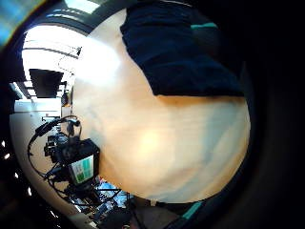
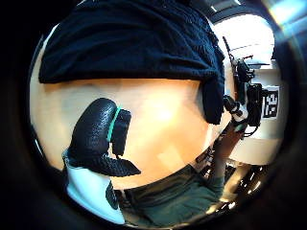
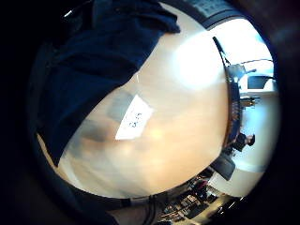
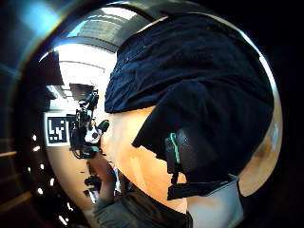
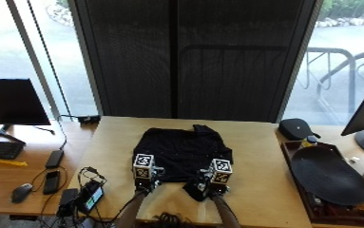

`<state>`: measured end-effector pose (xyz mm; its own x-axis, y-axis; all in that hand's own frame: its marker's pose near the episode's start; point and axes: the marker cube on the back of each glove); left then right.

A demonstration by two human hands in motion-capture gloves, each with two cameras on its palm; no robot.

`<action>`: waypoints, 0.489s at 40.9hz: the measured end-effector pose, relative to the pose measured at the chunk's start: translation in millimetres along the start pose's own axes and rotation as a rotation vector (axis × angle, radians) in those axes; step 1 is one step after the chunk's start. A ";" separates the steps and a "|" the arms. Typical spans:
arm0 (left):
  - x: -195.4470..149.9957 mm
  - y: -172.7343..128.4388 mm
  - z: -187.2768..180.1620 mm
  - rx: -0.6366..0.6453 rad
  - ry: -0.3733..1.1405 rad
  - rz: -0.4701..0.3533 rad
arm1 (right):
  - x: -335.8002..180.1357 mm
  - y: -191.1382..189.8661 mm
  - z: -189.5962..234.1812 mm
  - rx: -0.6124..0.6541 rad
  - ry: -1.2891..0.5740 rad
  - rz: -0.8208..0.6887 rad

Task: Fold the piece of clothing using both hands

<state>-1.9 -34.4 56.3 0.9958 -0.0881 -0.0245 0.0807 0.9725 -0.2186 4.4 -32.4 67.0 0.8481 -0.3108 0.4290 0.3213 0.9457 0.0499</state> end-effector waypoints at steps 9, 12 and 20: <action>-0.8 -23.0 18.4 0.021 -0.028 0.016 | 26.2 2.7 19.1 -0.123 0.143 0.194; 0.4 -16.4 26.4 -0.070 -0.025 0.015 | 33.4 5.0 22.2 -0.161 0.203 0.244; 1.4 -16.4 35.8 -0.089 -0.063 0.026 | 18.8 -5.9 30.6 -0.149 0.102 0.104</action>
<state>-0.2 -42.7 94.8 0.9985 -0.0463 0.0298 0.0532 0.9510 -0.3046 5.6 -40.9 102.5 0.9158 -0.2278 0.3308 0.2823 0.9509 -0.1269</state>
